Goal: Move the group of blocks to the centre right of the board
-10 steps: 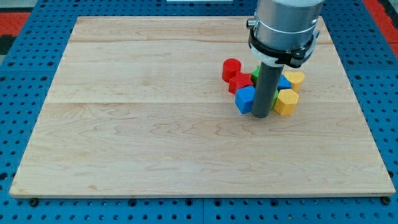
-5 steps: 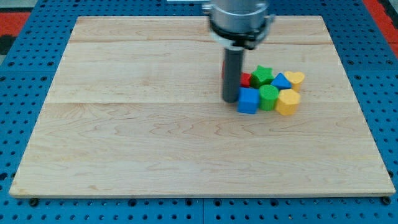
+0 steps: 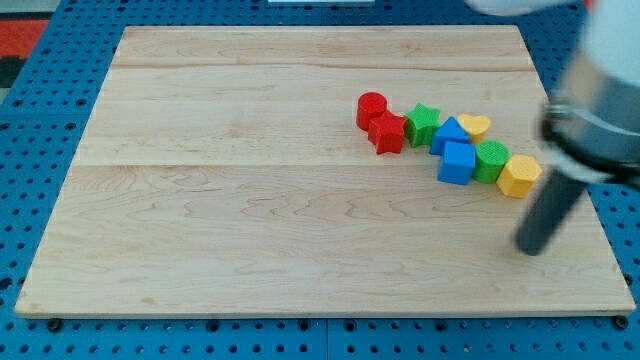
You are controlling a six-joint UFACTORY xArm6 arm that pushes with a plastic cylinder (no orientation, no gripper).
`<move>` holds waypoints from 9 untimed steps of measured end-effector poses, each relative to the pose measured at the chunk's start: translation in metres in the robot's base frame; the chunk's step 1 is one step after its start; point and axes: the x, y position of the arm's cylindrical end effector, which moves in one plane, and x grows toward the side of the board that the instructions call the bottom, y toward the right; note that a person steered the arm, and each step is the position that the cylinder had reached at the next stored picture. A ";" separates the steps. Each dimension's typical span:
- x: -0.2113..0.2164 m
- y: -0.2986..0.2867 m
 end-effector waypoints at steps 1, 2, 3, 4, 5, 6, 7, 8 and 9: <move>-0.044 0.029; -0.074 -0.018; -0.071 -0.033; -0.048 -0.030; -0.071 -0.038; -0.098 -0.038; -0.109 -0.038; -0.048 -0.035; -0.034 -0.113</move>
